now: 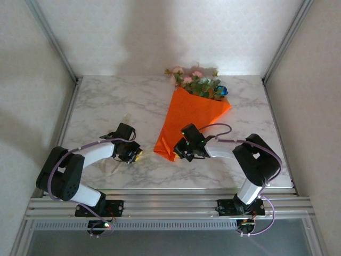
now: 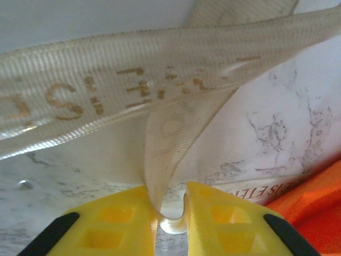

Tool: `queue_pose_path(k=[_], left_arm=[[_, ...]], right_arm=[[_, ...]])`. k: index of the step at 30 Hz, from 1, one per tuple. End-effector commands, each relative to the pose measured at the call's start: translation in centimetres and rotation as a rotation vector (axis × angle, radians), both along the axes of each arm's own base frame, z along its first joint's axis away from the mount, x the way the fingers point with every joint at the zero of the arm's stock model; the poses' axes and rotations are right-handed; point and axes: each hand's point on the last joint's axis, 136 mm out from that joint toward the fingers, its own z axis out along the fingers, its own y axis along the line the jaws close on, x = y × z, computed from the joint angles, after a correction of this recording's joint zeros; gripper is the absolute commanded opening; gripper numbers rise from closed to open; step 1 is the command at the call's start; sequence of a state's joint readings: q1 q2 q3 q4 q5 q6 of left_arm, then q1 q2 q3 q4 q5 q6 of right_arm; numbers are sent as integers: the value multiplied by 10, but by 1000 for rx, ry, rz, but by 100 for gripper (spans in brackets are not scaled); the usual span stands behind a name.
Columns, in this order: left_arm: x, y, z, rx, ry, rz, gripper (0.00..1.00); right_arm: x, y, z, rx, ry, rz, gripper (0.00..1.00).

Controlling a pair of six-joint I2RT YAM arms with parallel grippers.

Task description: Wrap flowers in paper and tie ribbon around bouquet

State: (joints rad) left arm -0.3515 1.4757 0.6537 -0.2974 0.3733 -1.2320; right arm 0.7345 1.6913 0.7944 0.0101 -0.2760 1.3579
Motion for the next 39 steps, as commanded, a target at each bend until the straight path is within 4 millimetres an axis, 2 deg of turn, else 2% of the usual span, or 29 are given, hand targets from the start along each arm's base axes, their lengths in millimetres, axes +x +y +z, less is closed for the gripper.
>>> queue_pose_path(k=[1,4,5,7,12,17,25,30,32,34,39], left_arm=[[15,2,-6,57,-59,-57,15],[20,3,-4,92,-80,-133,11],[21,1,-5,98,-87,-177,5],[23,-7,-7,98,-90,-272,0],[13,-28,-17,89,-49,-450,0],[4,-52,-9,77,-88,-552,0],[6,-117,19,-38,-251,-637,0],[4,-139,47,-37,-322,-686,0],[0,-152,59,-74,-348,-713,0],[-10,-174,66,-143,-368,-772,0],[-36,-218,65,-226,-373,-936,0]], right_arm=[[20,-1,16,1,-55,-58,0],[20,2,30,11,-51,-42,0],[19,4,34,22,-44,-35,0],[19,6,43,40,-30,-30,0],[25,8,67,64,-31,-38,0],[29,8,77,69,-30,-41,0],[30,11,72,68,-21,-27,0],[32,11,71,66,-20,-22,0],[33,11,72,65,-22,-22,0],[34,10,72,68,-22,-22,0],[39,9,76,79,-29,-28,0]])
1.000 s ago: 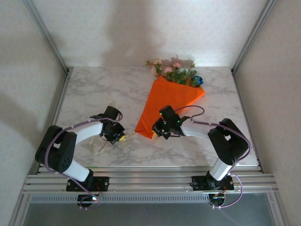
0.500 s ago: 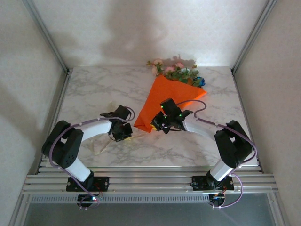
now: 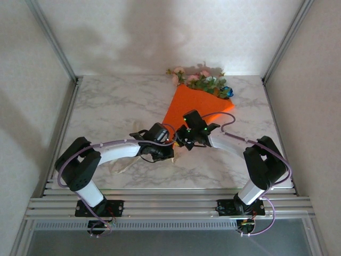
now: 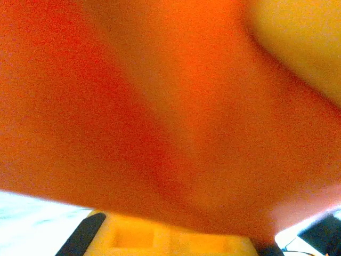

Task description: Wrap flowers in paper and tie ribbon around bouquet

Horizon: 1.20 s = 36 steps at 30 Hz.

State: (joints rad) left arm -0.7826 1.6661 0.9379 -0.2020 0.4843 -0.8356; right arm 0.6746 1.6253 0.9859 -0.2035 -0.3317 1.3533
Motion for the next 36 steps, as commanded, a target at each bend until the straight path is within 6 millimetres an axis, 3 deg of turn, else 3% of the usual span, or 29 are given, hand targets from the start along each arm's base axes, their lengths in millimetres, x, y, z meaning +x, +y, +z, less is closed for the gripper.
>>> queue_pose_path(k=[1,4,6,9,12,15,18,21,24,29,36], left_arm=[[-16,-47,22,-132,-28,-161,0],[-26,-68,27,-182,-42,-215,2],[-23,-74,27,-173,-58,-215,25],[-8,-74,49,-152,-128,-173,43],[-1,-63,74,-124,-172,-138,51],[-7,-44,89,-87,-175,-115,55],[-11,-4,92,-7,-165,-28,53],[-16,49,76,102,-122,71,48],[-28,82,48,185,-74,70,46],[-33,107,8,325,-88,26,47],[-6,142,-20,545,-162,53,53]], right_arm=[[11,3,11,17,-24,-4,0],[11,0,12,17,-24,-4,0],[10,-2,11,13,-22,-4,0],[8,-6,10,9,-22,-6,0],[8,-9,10,8,-23,-9,0],[8,-10,10,10,-25,-10,0],[8,-9,11,14,-28,-6,0],[7,-8,10,16,-25,0,0],[7,-9,9,12,-24,-1,0],[8,-8,10,17,-27,2,0],[5,-10,6,15,-22,-2,0]])
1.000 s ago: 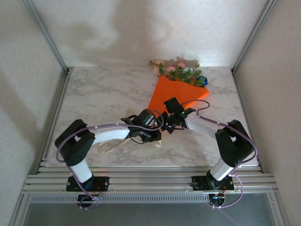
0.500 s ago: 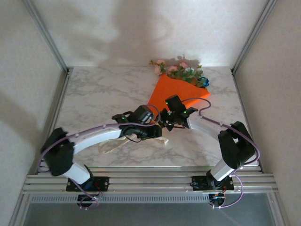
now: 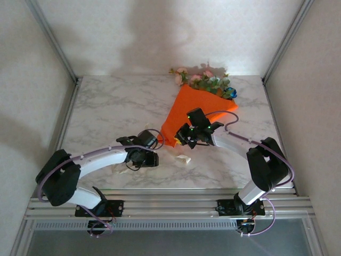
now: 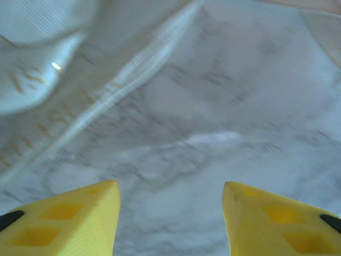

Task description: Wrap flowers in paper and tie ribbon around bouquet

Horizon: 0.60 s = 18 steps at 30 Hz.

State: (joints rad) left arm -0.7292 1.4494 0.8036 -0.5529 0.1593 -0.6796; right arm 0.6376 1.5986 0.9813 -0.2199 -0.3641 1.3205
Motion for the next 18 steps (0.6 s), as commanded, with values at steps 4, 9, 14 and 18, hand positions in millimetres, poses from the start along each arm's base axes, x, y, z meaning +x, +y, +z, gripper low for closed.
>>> queue_pose_path(k=[4,9,14,18], left_arm=[[23,24,-7,158,-107,-17,52],[22,28,-24,195,-85,-50,52],[36,30,-30,241,-95,-65,51],[44,25,-23,234,-124,-73,48]], right_arm=[[1,-1,-3,-1,-12,-12,0],[2,1,-5,3,-12,-12,0],[0,3,-8,4,-4,-7,0],[-1,3,-9,4,-1,-6,0]])
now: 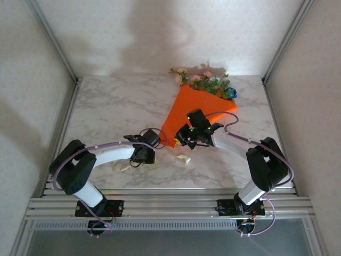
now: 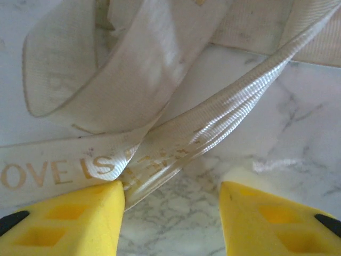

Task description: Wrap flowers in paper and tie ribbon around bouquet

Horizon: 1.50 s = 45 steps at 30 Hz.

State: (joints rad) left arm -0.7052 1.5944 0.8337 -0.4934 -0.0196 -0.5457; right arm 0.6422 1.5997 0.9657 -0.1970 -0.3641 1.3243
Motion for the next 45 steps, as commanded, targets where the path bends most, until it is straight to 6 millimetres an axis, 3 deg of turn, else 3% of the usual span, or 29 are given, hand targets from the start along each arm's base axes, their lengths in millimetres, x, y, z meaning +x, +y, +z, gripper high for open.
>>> queue_pose_path(k=[1,4,6,12,21,25,30,32,34,35,36,45], left_arm=[[12,0,9,24,-40,-25,46],[14,-8,36,-25,-81,-34,46],[9,-5,44,-36,-70,-26,46],[-16,11,19,-7,36,-35,46],[-1,33,0,33,44,22,48],[-10,31,-12,-1,107,32,48],[-26,24,-30,-50,181,27,40],[-29,24,-36,-51,196,27,29],[-29,20,-38,-59,198,16,10],[-27,18,-35,-63,190,10,1],[-23,14,-28,-67,171,3,0],[13,-6,93,-210,-39,42,0]], right_arm=[[1,2,-6,0,1,-9,0],[0,2,-5,-4,2,-8,0],[1,2,-5,-3,2,-10,0],[1,2,-6,-1,2,-14,0],[-1,2,-4,-2,-2,-12,0],[-2,1,-5,-4,-3,-13,0],[-1,2,-5,-3,-2,-13,0],[-1,2,-6,-3,-1,-11,0],[-1,2,-6,-4,1,-12,0],[-2,2,-7,-5,2,-12,0],[-1,2,-6,-6,2,-12,0],[1,2,-6,-8,-2,-19,0]])
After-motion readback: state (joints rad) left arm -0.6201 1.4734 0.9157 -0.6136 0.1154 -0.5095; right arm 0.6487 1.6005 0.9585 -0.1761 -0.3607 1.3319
